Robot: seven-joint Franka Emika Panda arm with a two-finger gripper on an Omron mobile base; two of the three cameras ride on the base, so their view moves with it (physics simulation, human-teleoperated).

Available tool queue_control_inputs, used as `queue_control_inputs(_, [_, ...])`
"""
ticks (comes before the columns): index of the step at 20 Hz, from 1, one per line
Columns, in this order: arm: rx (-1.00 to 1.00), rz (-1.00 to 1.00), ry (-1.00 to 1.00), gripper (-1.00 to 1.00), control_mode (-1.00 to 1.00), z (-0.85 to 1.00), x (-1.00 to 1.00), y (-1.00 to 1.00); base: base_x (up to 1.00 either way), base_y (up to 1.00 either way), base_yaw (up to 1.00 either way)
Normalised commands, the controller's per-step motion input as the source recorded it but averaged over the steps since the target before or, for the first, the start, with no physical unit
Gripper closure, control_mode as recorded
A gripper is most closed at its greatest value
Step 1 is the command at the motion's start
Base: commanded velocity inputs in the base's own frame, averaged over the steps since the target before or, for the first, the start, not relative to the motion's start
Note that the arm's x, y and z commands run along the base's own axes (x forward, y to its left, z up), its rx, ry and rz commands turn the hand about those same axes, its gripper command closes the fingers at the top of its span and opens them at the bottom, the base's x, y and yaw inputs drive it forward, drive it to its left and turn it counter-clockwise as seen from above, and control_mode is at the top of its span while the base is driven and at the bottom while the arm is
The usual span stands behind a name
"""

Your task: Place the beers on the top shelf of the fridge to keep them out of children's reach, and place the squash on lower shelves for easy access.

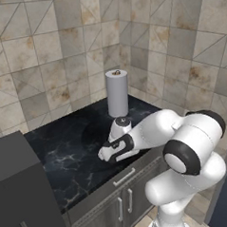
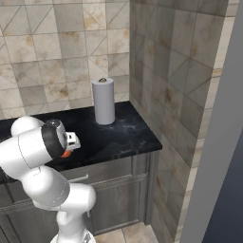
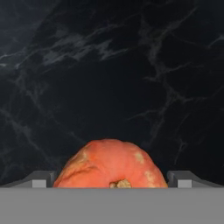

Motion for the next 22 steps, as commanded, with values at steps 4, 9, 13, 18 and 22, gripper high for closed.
queue_control_inputs(4, [0.00,0.00,-0.02,-1.00,-1.00,-0.07,0.00,-0.04,0.00,0.00,0.00])
queue_control_inputs(9, [0.00,0.00,-0.02,-1.00,-1.00,-0.15,0.00,-0.06,0.00,0.00,0.00])
queue_control_inputs(13, [0.00,0.00,-0.05,1.00,-1.00,-0.15,0.00,0.00,0.00,0.00,0.00])
queue_control_inputs(18, [0.00,0.00,-0.11,1.00,-1.00,-0.07,-0.09,0.00,0.00,0.00,0.00])
queue_control_inputs(22, [0.00,0.00,-0.09,1.00,-1.00,0.13,-0.37,-0.02,0.00,0.00,0.00])
